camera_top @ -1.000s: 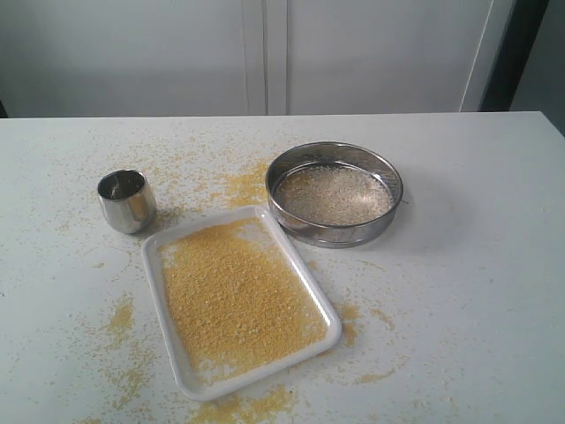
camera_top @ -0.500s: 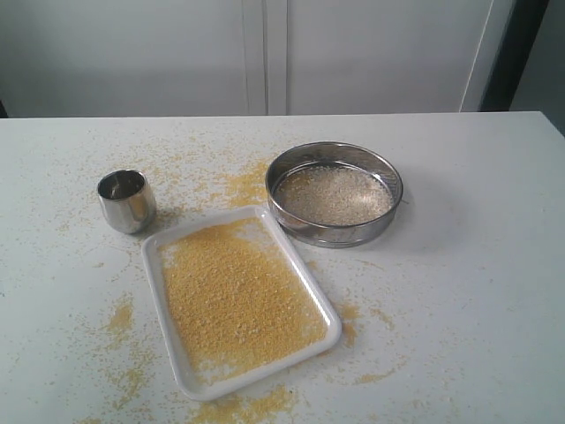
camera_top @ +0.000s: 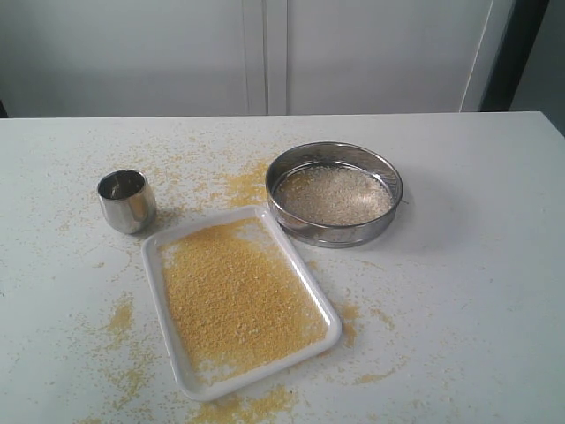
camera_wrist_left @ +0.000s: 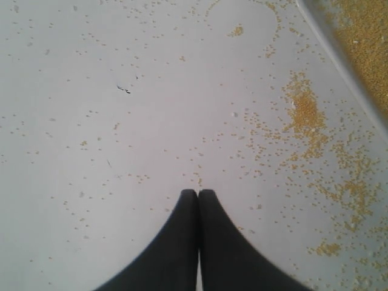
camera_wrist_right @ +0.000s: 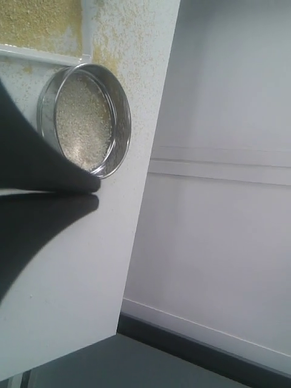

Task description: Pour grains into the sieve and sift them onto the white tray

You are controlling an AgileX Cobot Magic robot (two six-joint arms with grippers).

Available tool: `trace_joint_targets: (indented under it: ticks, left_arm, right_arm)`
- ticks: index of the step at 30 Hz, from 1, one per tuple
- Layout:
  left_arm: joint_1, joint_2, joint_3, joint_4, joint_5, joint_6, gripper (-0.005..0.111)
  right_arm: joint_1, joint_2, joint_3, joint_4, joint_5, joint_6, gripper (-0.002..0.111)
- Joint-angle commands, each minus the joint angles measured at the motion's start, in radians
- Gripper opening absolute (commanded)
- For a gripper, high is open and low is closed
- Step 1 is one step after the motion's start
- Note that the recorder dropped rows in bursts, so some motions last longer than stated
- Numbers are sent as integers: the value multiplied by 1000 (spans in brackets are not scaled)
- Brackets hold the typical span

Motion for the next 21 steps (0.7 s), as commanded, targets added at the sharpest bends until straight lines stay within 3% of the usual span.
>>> trace_joint_targets:
  ticks: [1,21]
  left_arm:
    - [4,-9,5,-7,8,-3,0]
    - [4,-9,5,-7,8,-3,0]
  right_arm:
    - [-5,-74,79,13,-22,-11,0]
    - [-5,-330,453,27,-100,60,0]
